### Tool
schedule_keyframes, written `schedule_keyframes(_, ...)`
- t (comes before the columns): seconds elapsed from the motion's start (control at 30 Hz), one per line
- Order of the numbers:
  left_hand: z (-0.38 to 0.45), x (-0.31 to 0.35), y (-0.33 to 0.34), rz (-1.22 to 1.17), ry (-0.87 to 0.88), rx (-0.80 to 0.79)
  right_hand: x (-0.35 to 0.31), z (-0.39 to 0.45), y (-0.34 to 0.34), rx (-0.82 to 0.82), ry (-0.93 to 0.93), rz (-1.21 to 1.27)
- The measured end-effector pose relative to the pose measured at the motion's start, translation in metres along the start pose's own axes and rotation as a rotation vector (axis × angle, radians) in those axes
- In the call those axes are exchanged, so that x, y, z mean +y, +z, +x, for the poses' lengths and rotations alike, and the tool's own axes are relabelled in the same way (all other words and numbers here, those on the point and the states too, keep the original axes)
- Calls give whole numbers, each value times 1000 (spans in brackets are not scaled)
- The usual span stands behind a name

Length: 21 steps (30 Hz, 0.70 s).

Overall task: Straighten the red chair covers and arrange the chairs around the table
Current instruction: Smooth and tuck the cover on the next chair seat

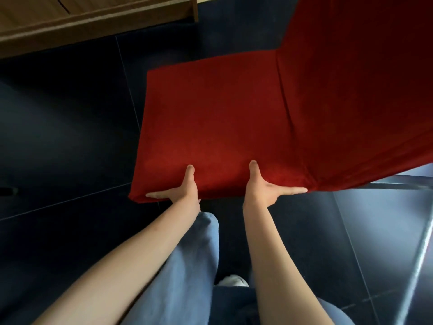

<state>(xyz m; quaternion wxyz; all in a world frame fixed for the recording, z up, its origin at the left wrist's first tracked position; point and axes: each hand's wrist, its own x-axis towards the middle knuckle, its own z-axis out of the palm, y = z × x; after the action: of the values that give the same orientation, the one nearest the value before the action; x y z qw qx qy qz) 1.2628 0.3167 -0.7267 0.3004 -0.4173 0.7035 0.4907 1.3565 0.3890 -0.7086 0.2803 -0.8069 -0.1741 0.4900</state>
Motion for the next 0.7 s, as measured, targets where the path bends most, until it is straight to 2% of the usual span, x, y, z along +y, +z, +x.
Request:
schedule_keyframes(0.17,-20,10,-25,35,19,66,-12,-32,-16,37,36,-61)
schedule_keyframes(0.3,-37,15,-51,-16,-33,124,-10,-60,-32,56,63,-104)
schedule_keyframes(0.47,-40,24,-99,2,-181,33,12,-97,-49,94,83,-134)
schedule_keyframes(0.6,-46,25,-136,19,-127,199,29,-125,-62,103,83,-151)
schedule_keyframes(0.7,-47,31,-156,42,-106,222,37,-146,-64,114,113,-156)
